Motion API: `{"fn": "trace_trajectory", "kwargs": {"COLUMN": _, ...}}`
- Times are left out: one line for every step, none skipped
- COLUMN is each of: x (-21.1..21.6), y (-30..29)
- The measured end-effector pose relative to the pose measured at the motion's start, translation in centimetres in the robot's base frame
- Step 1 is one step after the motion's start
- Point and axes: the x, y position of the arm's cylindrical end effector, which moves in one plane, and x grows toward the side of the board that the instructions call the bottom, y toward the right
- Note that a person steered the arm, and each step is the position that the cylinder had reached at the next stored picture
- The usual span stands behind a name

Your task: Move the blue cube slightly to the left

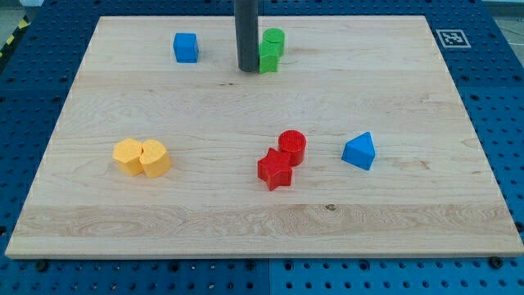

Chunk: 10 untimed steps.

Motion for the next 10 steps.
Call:
{"fn": "trace_trajectory", "kwargs": {"x": 0.0, "y": -0.2}}
{"fn": "trace_trajectory", "kwargs": {"x": -0.6, "y": -2.0}}
{"fn": "trace_trajectory", "kwargs": {"x": -1.7, "y": -3.7}}
{"fn": "trace_trajectory", "kwargs": {"x": -3.4, "y": -4.4}}
{"fn": "trace_trajectory", "kwargs": {"x": -4.4, "y": -4.7}}
{"fn": "trace_trajectory", "kwargs": {"x": -5.4, "y": -7.0}}
{"fn": "trace_trajectory", "kwargs": {"x": -6.9, "y": -9.9}}
{"fn": "trace_trajectory", "kwargs": {"x": -8.5, "y": -12.4}}
{"fn": "trace_trajectory", "kwargs": {"x": -9.2, "y": -16.0}}
{"fn": "trace_trajectory", "kwargs": {"x": -9.0, "y": -17.9}}
